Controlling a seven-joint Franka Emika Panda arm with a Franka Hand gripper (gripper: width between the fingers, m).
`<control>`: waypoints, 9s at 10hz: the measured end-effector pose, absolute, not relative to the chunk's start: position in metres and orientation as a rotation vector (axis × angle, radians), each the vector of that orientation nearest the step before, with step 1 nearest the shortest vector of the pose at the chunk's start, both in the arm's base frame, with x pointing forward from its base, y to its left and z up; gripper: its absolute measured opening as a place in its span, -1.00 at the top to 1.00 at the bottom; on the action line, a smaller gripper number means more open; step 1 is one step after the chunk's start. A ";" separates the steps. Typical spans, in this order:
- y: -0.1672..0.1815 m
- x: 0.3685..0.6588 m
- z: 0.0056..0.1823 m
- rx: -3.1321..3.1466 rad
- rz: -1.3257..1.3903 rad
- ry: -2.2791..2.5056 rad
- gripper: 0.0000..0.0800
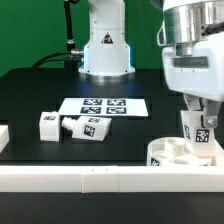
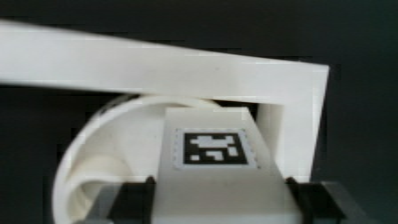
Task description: Assemble stool
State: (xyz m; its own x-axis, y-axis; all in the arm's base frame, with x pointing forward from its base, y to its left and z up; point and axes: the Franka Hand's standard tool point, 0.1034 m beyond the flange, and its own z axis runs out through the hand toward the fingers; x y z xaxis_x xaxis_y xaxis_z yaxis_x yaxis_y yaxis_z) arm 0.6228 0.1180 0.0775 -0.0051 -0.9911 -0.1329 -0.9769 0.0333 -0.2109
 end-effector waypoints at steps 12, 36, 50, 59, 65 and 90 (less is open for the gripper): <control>0.117 0.633 0.111 -2.598 -0.236 1.235 -0.62; 0.096 0.641 0.086 -2.433 -0.101 -2.144 -0.62; 0.089 0.637 0.081 -2.869 -0.134 -1.462 0.15; 0.112 0.634 0.080 -3.109 -0.216 0.297 0.15; 0.118 0.631 0.078 -2.676 -0.113 1.384 0.15; 0.084 0.617 0.122 -1.341 0.127 2.439 -0.62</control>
Offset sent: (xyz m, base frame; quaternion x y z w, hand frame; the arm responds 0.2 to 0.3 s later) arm 0.0000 0.0000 0.0000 0.0000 0.0000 0.0000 1.0000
